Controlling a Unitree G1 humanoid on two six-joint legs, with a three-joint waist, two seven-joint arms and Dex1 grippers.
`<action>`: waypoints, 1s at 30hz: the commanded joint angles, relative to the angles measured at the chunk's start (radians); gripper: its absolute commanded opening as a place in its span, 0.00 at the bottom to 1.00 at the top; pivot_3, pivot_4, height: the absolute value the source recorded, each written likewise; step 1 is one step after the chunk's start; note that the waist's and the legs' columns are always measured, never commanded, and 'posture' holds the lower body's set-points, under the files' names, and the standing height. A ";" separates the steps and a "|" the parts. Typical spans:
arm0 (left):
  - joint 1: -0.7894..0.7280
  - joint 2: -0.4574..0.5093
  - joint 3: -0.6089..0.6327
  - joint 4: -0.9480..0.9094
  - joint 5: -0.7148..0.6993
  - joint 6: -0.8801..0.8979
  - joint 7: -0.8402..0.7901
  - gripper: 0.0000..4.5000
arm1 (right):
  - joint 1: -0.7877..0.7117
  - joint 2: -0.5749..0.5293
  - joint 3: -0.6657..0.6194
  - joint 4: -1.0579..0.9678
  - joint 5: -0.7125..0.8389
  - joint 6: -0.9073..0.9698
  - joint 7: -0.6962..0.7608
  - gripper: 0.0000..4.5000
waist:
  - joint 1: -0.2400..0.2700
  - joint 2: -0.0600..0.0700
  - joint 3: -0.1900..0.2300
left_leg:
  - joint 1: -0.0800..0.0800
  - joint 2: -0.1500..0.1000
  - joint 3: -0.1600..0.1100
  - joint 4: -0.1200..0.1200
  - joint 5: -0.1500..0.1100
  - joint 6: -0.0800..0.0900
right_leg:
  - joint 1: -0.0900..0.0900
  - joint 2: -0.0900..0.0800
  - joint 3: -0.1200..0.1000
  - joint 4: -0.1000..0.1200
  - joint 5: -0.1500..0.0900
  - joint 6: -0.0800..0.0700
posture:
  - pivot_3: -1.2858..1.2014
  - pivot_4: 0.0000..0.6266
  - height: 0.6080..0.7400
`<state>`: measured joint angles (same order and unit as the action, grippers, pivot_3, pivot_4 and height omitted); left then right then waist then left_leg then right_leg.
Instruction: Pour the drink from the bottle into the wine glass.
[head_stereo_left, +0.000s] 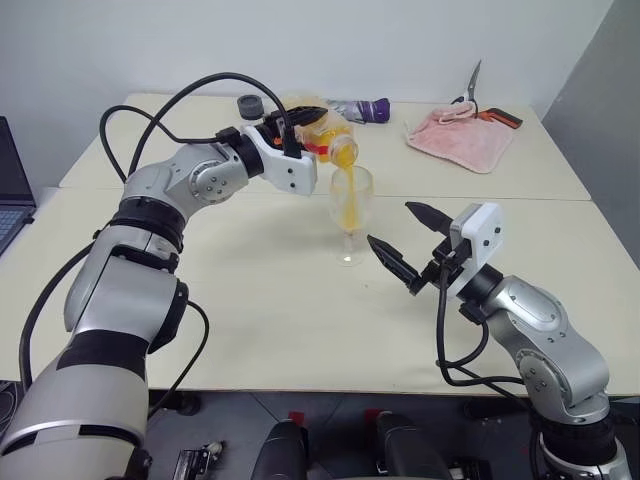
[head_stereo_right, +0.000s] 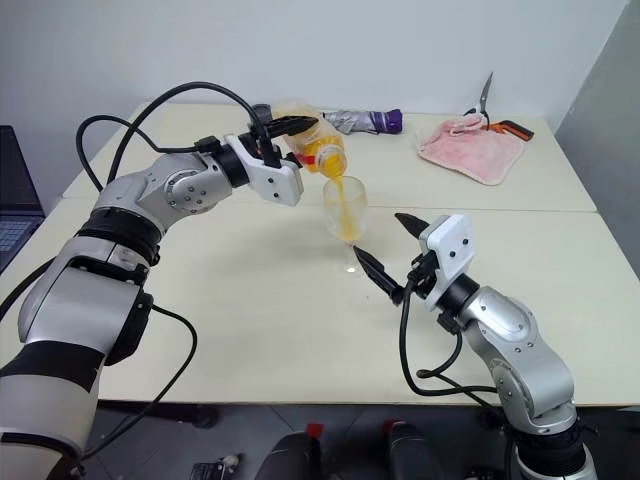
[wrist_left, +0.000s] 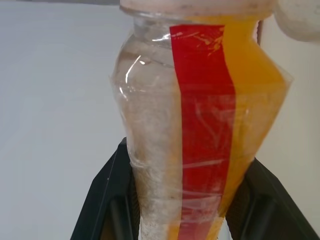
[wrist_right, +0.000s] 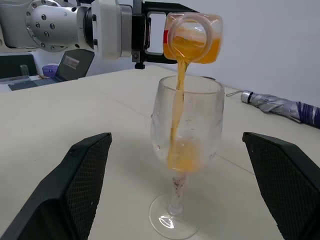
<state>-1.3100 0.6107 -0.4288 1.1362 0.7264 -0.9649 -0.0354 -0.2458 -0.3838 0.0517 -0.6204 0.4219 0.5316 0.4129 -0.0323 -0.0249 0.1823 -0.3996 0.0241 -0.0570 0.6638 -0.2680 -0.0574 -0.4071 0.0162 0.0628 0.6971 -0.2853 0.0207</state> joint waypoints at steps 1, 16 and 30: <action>-0.059 0.025 0.010 -0.009 -0.004 -0.002 0.034 0.38 | -0.016 0.000 -0.032 -0.049 0.024 -0.005 -0.002 1.00 | 0.000 0.000 0.000 | 0.000 0.000 0.000 0.000 0.000 0.000 | 0.000 0.000 0.000 0.000 0.000 0.000 | 0.52 0.24 1.00; -0.069 0.033 0.001 0.008 0.014 0.007 0.063 0.38 | -0.007 -0.017 -0.034 -0.123 0.045 0.066 -0.035 1.00 | 0.000 0.000 0.000 | 0.000 0.000 0.000 0.000 0.000 0.000 | 0.000 0.000 0.000 0.000 0.000 0.000 | 0.52 0.24 1.00; -0.075 0.037 -0.010 0.019 0.017 0.010 0.081 0.38 | 0.002 -0.020 -0.022 -0.129 0.032 0.076 -0.024 1.00 | 0.000 0.000 0.000 | 0.000 0.000 0.000 0.000 0.000 0.000 | 0.000 0.000 0.000 0.000 0.000 0.000 | 0.52 0.24 1.00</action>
<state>-1.3393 0.6305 -0.4478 1.1594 0.7529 -0.9498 0.0242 -0.2437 -0.3960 0.0330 -0.7053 0.4530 0.6228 0.3890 -0.0323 -0.0249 0.1823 -0.3996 0.0240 -0.0569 0.6641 -0.2680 -0.0574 -0.4071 0.0161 0.0628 0.6976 -0.2853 0.0207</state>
